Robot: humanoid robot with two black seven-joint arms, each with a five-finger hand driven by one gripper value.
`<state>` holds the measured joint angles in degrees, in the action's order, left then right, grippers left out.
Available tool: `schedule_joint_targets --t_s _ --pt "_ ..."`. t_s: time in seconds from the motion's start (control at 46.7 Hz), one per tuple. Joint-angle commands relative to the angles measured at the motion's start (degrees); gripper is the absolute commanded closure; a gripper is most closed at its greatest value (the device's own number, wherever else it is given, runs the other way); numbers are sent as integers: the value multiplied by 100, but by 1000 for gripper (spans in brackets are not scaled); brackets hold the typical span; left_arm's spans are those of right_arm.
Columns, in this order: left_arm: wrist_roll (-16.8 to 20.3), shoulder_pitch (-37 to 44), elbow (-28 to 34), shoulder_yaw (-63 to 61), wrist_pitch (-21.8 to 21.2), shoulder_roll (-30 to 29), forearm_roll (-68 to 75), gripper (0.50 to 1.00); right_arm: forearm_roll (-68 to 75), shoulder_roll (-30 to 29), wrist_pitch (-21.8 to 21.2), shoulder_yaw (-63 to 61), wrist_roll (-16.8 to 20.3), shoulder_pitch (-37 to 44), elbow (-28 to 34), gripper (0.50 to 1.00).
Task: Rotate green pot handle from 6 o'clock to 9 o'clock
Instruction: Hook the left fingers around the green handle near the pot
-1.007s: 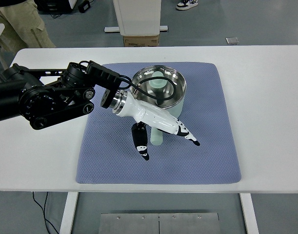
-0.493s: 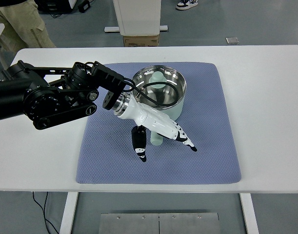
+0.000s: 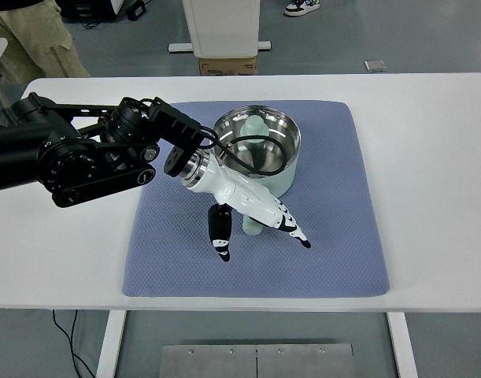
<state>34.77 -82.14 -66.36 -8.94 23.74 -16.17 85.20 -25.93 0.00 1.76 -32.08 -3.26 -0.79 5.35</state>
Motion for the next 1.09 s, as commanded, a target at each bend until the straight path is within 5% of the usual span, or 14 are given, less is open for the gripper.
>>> schedule_joint_targets --t_s 0.0,1.071 --pt "3 -21 1 -63 17 0 14 500 0 0 0 0 1 0 -8 500" --pt "23 -355 1 -652 8 -115 41 500 0 0 0 0 1 0 1 500"
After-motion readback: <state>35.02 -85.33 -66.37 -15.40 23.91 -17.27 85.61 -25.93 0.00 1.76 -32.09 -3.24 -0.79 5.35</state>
